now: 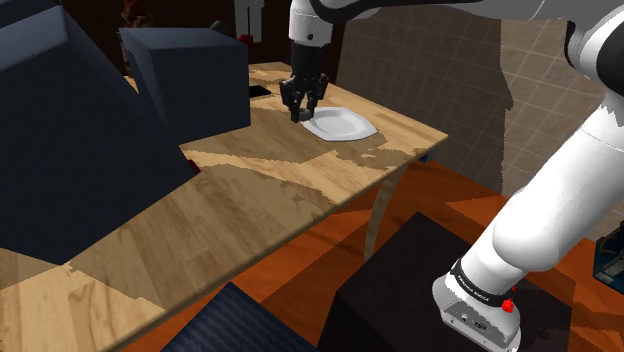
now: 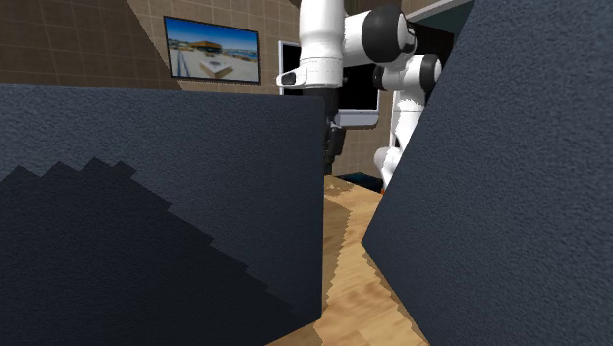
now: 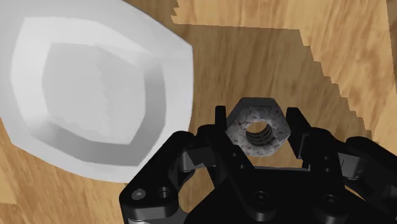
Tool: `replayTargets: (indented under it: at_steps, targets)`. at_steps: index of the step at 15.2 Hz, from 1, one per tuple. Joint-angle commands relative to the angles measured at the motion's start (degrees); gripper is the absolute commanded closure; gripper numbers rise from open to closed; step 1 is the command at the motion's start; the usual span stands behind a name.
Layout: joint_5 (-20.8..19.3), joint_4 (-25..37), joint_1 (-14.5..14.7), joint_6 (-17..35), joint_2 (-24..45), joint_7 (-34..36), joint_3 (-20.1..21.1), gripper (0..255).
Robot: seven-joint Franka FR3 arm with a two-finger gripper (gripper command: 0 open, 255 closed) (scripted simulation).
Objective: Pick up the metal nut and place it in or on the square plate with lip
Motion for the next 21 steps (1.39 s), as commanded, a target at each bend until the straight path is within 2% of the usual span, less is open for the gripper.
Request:
replayTargets:
  at_steps: [1,12,21]
  targets:
    - [0.38,-1.29,-1.48,0.00,-1.35,-3.31,-1.68,255]
    - [0.02,-2.89,-8.33,0.38,-2.49,-18.38,-9.94,255]
    - [0.01,-9.61,-8.28,7.30,-2.29,-18.35,-9.88,255]
